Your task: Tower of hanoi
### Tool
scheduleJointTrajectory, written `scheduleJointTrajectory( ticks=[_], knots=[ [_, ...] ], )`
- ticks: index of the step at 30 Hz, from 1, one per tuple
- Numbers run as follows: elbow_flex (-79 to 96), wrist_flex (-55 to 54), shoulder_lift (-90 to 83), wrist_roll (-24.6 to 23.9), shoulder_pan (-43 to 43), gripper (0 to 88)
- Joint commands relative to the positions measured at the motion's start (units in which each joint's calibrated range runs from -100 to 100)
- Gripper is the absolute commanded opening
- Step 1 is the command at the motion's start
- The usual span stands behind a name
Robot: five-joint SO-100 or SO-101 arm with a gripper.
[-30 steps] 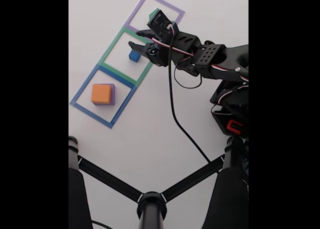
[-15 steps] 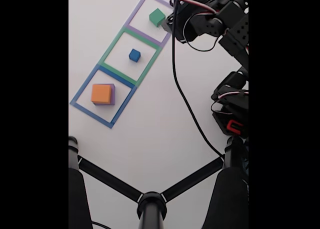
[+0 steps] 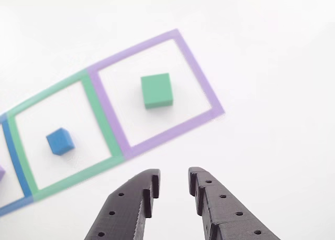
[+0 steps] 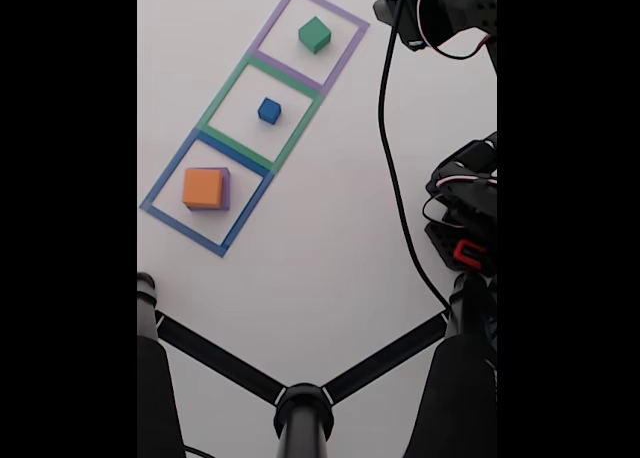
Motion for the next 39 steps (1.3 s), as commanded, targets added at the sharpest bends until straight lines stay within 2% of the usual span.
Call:
scheduleJointTrajectory(
  ticks=[1,6,8,11,16,21,30,39],
  knots=[
    [-0.3,0.1,-1.4,1.6,1.6,7.9],
    [9.7,-7.7,-3.7,1.8,3.5,14.7],
    [15.5,-13.0,-5.2,1.8,4.1,22.6],
    [25.2,-21.4,-8.0,1.8,5.1,26.0],
    [41.0,-41.4,-8.6,1.8,6.4,28.6],
    [55.8,-68.1,-4.2,1.8,6.7,32.0],
    [64.5,-99.1,12.9,1.8,5.6,35.4],
    [62.6,-117.0,31.7,1.8,5.0,37.4]
  ],
)
